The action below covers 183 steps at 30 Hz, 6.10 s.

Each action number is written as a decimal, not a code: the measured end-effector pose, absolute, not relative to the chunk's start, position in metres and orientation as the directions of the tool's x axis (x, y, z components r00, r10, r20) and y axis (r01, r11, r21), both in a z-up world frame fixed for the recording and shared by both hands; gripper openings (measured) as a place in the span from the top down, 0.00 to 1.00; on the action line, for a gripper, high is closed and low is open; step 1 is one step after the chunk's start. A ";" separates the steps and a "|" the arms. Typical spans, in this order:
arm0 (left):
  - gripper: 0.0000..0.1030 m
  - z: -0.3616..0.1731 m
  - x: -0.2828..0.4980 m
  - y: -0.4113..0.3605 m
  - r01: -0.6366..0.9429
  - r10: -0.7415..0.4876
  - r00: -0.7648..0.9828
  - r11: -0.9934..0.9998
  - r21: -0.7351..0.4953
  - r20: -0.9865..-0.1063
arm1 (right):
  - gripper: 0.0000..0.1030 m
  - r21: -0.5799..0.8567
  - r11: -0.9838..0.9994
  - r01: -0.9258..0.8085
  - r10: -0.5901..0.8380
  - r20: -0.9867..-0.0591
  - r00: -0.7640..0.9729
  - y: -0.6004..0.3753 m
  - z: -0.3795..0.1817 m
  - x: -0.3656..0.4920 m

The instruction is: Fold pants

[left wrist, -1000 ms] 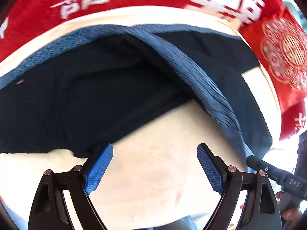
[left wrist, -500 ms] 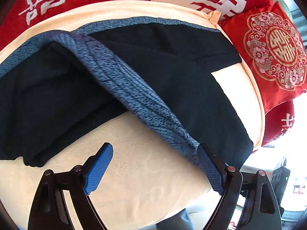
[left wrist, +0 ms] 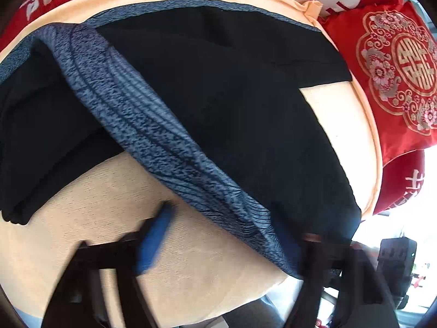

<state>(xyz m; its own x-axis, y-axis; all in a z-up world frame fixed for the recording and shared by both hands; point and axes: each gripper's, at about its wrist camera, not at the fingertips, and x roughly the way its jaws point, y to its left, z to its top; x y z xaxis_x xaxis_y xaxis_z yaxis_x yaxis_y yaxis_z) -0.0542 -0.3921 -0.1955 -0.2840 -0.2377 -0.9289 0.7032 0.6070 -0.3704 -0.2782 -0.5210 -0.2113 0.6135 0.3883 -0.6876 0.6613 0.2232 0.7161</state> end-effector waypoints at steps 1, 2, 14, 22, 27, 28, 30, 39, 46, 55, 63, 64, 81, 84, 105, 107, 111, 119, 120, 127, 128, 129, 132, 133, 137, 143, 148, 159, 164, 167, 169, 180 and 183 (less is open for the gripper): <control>0.78 -0.196 -0.054 -0.395 0.694 -0.238 -0.321 0.600 -0.399 -0.917 | 0.97 0.727 0.235 0.645 0.395 -0.678 0.620 -0.524 -0.202 -0.273; 0.78 -0.195 -0.053 -0.397 0.678 -0.244 -0.338 0.607 -0.415 -0.909 | 0.97 0.741 0.243 0.625 0.403 -0.664 0.630 -0.529 -0.192 -0.267; 0.78 -0.123 0.005 -0.479 0.654 -0.428 -0.200 0.611 -0.445 -0.881 | 0.97 0.763 0.476 0.438 0.378 -0.627 0.681 -0.682 -0.077 -0.125; 0.33 -0.109 0.052 -0.527 0.698 -0.397 0.008 0.659 -0.279 -0.918 | 0.93 0.615 0.620 0.488 0.314 -0.764 0.564 -0.774 -0.083 -0.022; 0.29 -0.105 0.062 -0.505 0.673 -0.341 0.087 0.713 -0.198 -0.936 | 0.15 0.540 0.661 0.521 0.245 -0.812 0.530 -0.788 -0.087 0.013; 0.29 -0.106 0.064 -0.499 0.665 -0.321 0.101 0.726 -0.176 -0.942 | 0.09 0.528 0.672 0.520 0.222 -0.813 0.538 -0.789 -0.084 0.017; 0.29 -0.112 0.069 -0.487 0.654 -0.282 0.123 0.744 -0.136 -0.952 | 0.09 0.492 0.698 0.521 0.163 -0.817 0.553 -0.792 -0.077 0.012; 0.29 -0.177 0.082 -0.415 0.528 -0.035 0.130 0.848 0.039 -0.991 | 0.30 0.549 0.575 0.607 0.249 -0.824 0.509 -0.750 -0.124 -0.054; 0.29 -0.204 0.085 -0.395 0.479 0.016 0.098 0.876 0.061 -0.995 | 0.43 0.625 0.371 0.686 0.257 -0.779 0.571 -0.758 -0.182 -0.068; 0.29 -0.183 0.084 -0.390 0.512 -0.024 0.102 0.858 0.032 -0.994 | 0.91 0.601 0.490 0.631 0.251 -0.791 0.558 -0.748 -0.146 -0.067; 0.29 -0.187 0.082 -0.385 0.497 -0.021 0.101 0.867 0.032 -0.995 | 0.57 0.506 0.421 0.753 0.291 -0.862 0.416 -0.758 -0.180 -0.106; 0.29 -0.184 0.083 -0.388 0.506 -0.031 0.110 0.862 0.029 -0.993 | 0.57 0.507 0.436 0.743 0.279 -0.861 0.425 -0.758 -0.172 -0.109; 0.12 -0.197 0.090 -0.332 0.479 0.010 0.137 0.875 0.075 -0.991 | 0.33 0.520 0.559 0.646 0.298 -0.853 0.429 -0.719 -0.151 -0.068; 0.12 -0.181 0.115 -0.290 0.444 0.012 0.194 0.890 0.099 -0.981 | 0.33 0.618 0.555 0.557 0.425 -0.786 0.449 -0.657 -0.151 -0.050; 0.00 -0.208 0.258 -0.085 0.416 -0.075 0.271 0.908 0.046 -0.960 | 0.52 0.804 0.356 0.476 0.634 -0.582 0.509 -0.394 -0.241 0.049; 0.00 -0.210 0.269 -0.080 0.438 -0.070 0.261 0.898 0.054 -0.963 | 0.90 0.759 0.399 0.514 0.602 -0.640 0.478 -0.396 -0.234 0.058; 0.00 -0.204 0.266 -0.081 0.537 -0.055 0.279 0.837 0.108 -0.959 | 0.93 0.735 0.491 0.468 0.558 -0.678 0.479 -0.381 -0.208 0.054; 0.00 -0.191 0.241 -0.091 0.510 -0.020 0.263 0.851 0.121 -0.965 | 0.88 0.701 0.482 0.525 0.578 -0.705 0.410 -0.371 -0.225 0.021; 0.00 -0.187 0.237 -0.093 0.515 -0.011 0.271 0.846 0.135 -0.963 | 0.81 0.674 0.525 0.519 0.567 -0.732 0.378 -0.372 -0.218 0.018; 0.00 -0.144 0.194 -0.148 0.541 -0.111 0.333 0.836 0.093 -0.936 | 0.77 0.490 0.725 0.485 0.315 -0.861 0.399 -0.444 -0.166 0.018; 0.00 -0.142 0.188 -0.155 0.545 -0.106 0.349 0.831 0.110 -0.931 | 0.77 0.478 0.734 0.483 0.299 -0.865 0.402 -0.454 -0.168 0.023; 0.00 -0.140 0.187 -0.161 0.546 -0.093 0.365 0.827 0.132 -0.926 | 0.78 0.457 0.750 0.479 0.283 -0.875 0.393 -0.457 -0.168 0.026; 0.00 -0.151 0.194 -0.150 0.491 0.043 0.406 0.832 0.258 -0.913 | 0.86 0.342 0.810 0.477 0.204 -0.926 0.318 -0.472 -0.184 0.026; 0.00 -0.156 0.204 -0.137 0.459 0.097 0.399 0.840 0.290 -0.912 | 0.86 0.390 0.770 0.506 0.235 -0.909 0.343 -0.482 -0.184 0.020; 0.00 -0.139 0.232 -0.080 0.321 0.220 0.398 0.876 0.360 -0.891 | 0.81 0.438 0.674 0.595 0.224 -0.889 0.400 -0.504 -0.169 0.009; 0.00 -0.120 0.216 -0.126 0.472 0.068 0.422 0.835 0.283 -0.904 | 0.81 0.451 0.757 0.473 0.265 -0.873 0.410 -0.501 -0.162 0.066; 0.00 -0.144 0.196 -0.244 0.643 -0.198 0.250 0.766 0.010 -0.948 | 0.81 0.428 0.805 0.411 0.273 -0.882 0.384 -0.491 -0.170 0.121; 0.00 -0.213 0.242 -0.335 0.508 -0.176 0.234 0.860 -0.034 -0.956 | 0.82 0.241 0.876 0.417 0.080 -0.927 0.367 -0.534 -0.193 0.143; 0.00 -0.201 0.272 -0.313 0.447 -0.044 0.291 0.889 0.095 -0.956 | 0.69 0.221 0.855 0.469 0.054 -0.938 0.343 -0.550 -0.185 0.136; 0.00 -0.171 0.272 -0.278 0.453 -0.050 0.335 0.884 0.114 -0.941 | 0.36 0.236 0.858 0.456 0.066 -0.931 0.358 -0.539 -0.168 0.124; 0.00 -0.160 0.270 -0.257 0.457 -0.032 0.362 0.877 0.148 -0.932 | 0.36 0.272 0.858 0.436 0.104 -0.923 0.372 -0.526 -0.161 0.117; 0.00 -0.158 0.280 -0.153 0.434 0.021 0.321 0.885 0.167 -0.947 | 0.36 0.226 0.898 0.377 0.123 -0.953 0.278 -0.423 -0.177 0.063; 0.00 -0.144 0.263 -0.170 0.479 0.048 0.332 0.852 0.213 -0.942 | 0.36 0.228 0.895 0.383 0.121 -0.951 0.283 -0.411 -0.164 0.047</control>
<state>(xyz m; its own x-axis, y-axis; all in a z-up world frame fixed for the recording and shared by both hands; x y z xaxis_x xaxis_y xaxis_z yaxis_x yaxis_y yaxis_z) 0.2634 -0.1704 -0.1440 0.3321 0.0483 -0.9420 0.4791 0.8516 0.2126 0.0467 -0.4114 -0.1644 0.2831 0.1208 -0.9515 0.3830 0.8953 0.2276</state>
